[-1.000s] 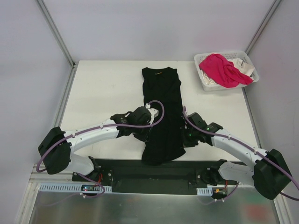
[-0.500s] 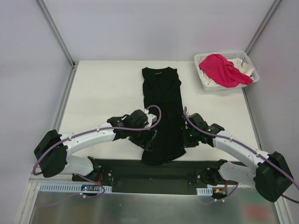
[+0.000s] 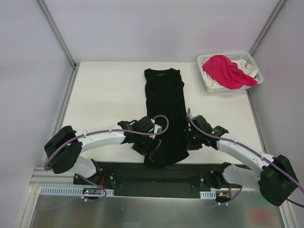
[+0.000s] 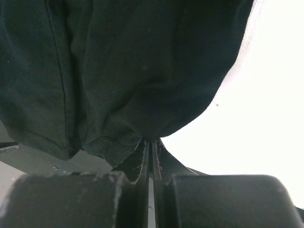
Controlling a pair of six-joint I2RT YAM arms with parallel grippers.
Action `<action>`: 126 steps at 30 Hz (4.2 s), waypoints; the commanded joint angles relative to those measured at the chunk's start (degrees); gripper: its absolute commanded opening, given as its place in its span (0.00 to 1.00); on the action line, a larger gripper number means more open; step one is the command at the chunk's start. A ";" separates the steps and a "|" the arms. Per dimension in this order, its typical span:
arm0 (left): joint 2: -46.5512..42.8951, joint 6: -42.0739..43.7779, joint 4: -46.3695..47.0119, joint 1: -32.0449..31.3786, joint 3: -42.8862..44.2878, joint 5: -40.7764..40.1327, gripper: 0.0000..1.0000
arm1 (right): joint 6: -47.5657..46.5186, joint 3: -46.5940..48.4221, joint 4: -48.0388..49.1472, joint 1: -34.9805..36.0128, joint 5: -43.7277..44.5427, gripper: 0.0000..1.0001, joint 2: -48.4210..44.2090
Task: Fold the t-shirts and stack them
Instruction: Grab the bottom of the folded rectangular tshirt with both arms, then fold the folded rectangular tshirt in 1/3 of the way
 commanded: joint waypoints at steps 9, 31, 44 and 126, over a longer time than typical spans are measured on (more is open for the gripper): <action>7.53 2.54 -1.28 -1.33 3.35 2.51 0.78 | 0.39 0.15 0.34 0.21 0.94 0.01 -1.99; 11.14 2.10 -1.19 -3.62 8.81 3.12 0.76 | 0.56 -0.38 2.10 0.30 0.58 0.01 -0.93; 10.61 2.54 -1.28 -3.71 8.72 3.39 0.05 | 0.21 0.32 1.66 0.21 1.29 0.01 -0.06; 15.71 10.80 -8.13 16.94 36.48 -13.84 0.00 | -9.98 37.05 5.17 -14.55 2.43 0.01 29.47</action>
